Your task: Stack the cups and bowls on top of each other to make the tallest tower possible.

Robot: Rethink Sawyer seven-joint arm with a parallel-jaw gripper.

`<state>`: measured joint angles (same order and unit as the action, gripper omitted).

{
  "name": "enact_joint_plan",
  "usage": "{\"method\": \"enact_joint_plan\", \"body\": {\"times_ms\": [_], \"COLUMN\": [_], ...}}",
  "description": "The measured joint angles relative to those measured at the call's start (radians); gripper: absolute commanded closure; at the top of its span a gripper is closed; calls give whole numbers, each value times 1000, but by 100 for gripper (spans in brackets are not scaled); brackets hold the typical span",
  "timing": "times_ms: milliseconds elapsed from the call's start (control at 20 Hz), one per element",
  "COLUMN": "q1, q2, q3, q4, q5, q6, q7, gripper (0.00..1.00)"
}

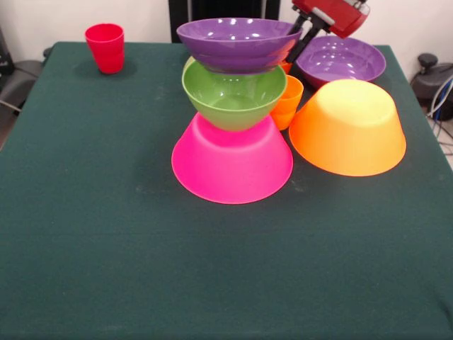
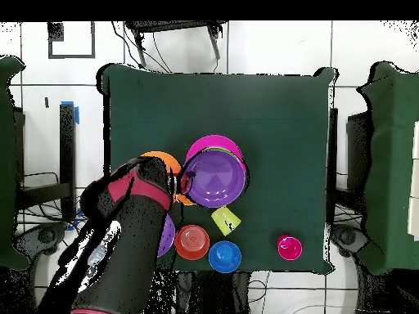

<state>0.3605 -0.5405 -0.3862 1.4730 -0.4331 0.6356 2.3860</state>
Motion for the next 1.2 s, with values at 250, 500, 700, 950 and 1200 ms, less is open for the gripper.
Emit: {"method": "enact_joint_plan", "body": {"times_ms": [250,500,700,950,1200], "q1": [-11,-16,-27,-65,-102], "q2": [0,0,0,5,16], "q3": [1,8,23,62,98], "q4": [5,8,9,10,9], "q5": [7,20,36,61,74], "q6": [0,0,1,7,44], "q7": [0,0,0,0,0], "gripper": [100,100,100,100,100]}}
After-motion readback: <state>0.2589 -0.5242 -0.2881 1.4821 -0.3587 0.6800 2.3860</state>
